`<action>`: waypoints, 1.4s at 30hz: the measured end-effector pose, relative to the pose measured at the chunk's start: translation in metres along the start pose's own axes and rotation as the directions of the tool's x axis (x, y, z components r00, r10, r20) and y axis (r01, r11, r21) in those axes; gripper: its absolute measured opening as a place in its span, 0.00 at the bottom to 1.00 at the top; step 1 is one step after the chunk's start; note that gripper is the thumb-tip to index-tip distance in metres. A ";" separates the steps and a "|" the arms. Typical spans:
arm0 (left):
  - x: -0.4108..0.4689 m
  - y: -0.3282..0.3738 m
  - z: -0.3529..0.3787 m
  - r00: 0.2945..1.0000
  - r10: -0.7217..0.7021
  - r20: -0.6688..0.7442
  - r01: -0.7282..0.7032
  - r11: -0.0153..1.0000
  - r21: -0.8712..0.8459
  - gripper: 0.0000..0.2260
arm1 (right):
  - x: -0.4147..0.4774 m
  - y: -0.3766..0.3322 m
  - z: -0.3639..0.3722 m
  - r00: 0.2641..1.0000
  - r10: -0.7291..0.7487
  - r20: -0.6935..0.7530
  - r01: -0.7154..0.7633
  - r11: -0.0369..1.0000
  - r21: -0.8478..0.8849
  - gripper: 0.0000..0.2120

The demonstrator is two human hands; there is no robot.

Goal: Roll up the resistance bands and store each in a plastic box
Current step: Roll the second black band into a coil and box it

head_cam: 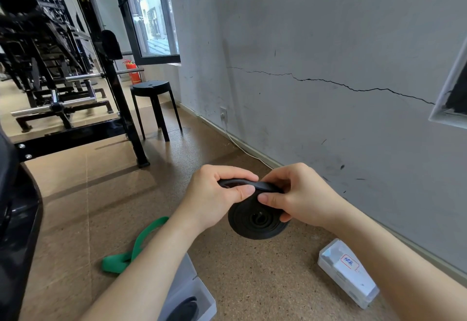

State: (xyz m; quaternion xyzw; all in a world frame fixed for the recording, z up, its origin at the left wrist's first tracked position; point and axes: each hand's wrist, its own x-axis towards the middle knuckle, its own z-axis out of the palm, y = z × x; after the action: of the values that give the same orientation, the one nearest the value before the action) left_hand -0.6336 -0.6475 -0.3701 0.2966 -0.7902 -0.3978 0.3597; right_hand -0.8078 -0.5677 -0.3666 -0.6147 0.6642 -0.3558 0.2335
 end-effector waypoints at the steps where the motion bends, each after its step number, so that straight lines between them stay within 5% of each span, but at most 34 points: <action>1: 0.000 0.000 0.000 1.000 -0.002 -0.002 0.002 1.000 0.000 0.10 | 0.000 0.001 0.000 1.000 0.005 0.008 -0.005 1.000 0.022 0.06; 13: 0.002 0.000 -0.002 0.999 -0.026 0.028 0.034 0.945 -0.326 0.07 | -0.003 0.000 -0.006 0.998 0.059 -0.034 -0.050 0.972 0.231 0.08; 22: 0.004 0.000 0.003 0.990 -0.041 -0.134 0.017 0.984 -0.175 0.05 | -0.003 -0.001 -0.002 0.997 0.050 -0.056 -0.034 0.964 0.263 0.07; 32: 0.001 0.001 0.000 0.999 -0.040 0.024 0.044 0.974 -0.222 0.11 | -0.001 0.004 -0.004 0.988 0.091 -0.128 -0.033 0.918 0.395 0.05; 42: -0.001 0.001 0.003 0.999 -0.013 -0.030 0.015 0.998 0.065 0.12 | -0.004 0.006 -0.005 0.994 0.081 0.070 -0.098 0.947 0.306 0.08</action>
State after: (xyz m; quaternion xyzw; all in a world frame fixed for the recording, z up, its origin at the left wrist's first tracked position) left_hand -0.6357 -0.6447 -0.3707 0.3197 -0.7953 -0.3698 0.3586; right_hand -0.8149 -0.5631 -0.3682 -0.5497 0.6206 -0.4268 0.3613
